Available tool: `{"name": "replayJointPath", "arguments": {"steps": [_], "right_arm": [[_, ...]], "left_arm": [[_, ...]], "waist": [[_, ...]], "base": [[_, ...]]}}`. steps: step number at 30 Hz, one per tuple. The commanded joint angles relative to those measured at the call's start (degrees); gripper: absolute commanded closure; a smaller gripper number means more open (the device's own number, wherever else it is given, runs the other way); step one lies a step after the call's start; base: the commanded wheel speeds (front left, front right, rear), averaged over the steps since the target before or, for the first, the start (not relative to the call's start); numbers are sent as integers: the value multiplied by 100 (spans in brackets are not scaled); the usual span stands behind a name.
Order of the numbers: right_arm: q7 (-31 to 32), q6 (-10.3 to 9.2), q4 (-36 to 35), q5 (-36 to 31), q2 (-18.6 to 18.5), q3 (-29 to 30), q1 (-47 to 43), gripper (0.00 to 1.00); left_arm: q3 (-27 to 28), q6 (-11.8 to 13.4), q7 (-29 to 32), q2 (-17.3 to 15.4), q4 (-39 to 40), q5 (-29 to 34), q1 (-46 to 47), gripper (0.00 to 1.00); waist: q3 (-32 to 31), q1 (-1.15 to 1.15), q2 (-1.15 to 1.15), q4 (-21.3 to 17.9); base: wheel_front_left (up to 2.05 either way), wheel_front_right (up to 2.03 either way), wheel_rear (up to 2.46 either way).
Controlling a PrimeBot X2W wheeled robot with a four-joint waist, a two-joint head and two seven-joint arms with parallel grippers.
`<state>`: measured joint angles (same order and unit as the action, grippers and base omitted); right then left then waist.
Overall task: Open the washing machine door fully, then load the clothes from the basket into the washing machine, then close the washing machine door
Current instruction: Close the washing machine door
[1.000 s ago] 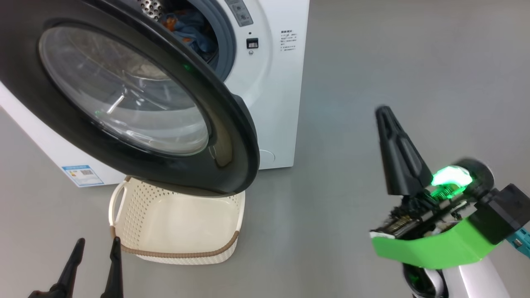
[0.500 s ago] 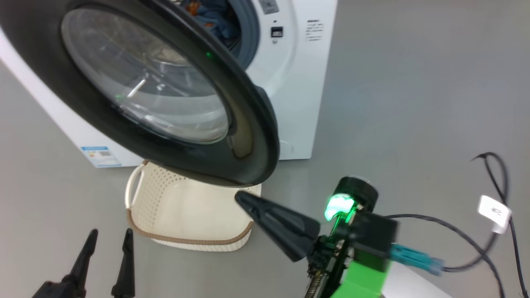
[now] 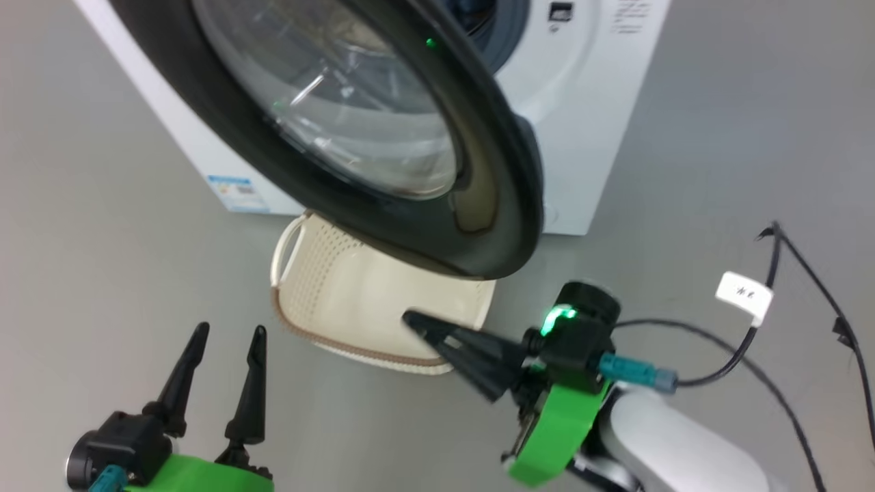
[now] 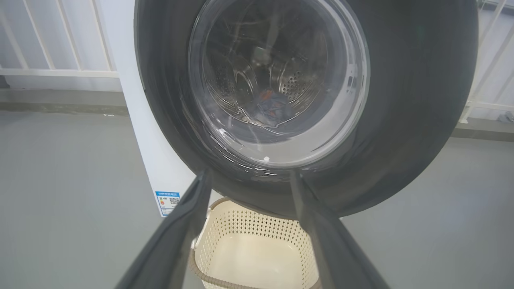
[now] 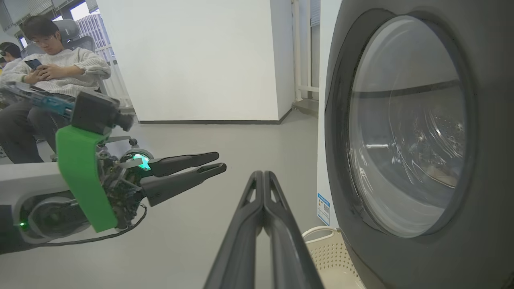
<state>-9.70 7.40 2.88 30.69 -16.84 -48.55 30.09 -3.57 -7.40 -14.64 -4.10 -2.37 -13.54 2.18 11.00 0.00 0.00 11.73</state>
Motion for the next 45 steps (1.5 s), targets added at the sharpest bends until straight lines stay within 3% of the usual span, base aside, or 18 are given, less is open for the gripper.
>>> {"name": "replayJointPath", "arguments": {"steps": [1, 8, 23, 31, 45], "right_arm": [[-39, 9, -41, -89, 61, 103, 103, 100], [-140, 9, 412, -298, 171, 634, 324, 100], [-393, 9, 986, -1061, 566, 2019, 873, 100], [-320, 9, 1246, -1672, 788, 2800, 1679, 100], [-332, 9, 1906, -2254, 1009, 3473, 3125, 100]], "left_arm": [[152, -9, -36, -62, 98, -85, 217, 0], [129, -9, -36, -80, 52, -203, 395, 0], [63, -9, -36, -192, 33, -355, 671, 0], [-29, -9, -36, -261, 64, -513, 937, 0], [-163, -9, -36, -302, 62, -699, 1271, 0]], "waist": [[319, 0, 0, 316], [540, 0, 0, 413], [1069, 0, 0, 109], [1640, 0, 0, 19], [2301, 0, 0, 61]], "base": [[0, 0, 0], [0, 0, 0], [0, 0, 0], [0, 0, 0], [0, 0, 0]]}}
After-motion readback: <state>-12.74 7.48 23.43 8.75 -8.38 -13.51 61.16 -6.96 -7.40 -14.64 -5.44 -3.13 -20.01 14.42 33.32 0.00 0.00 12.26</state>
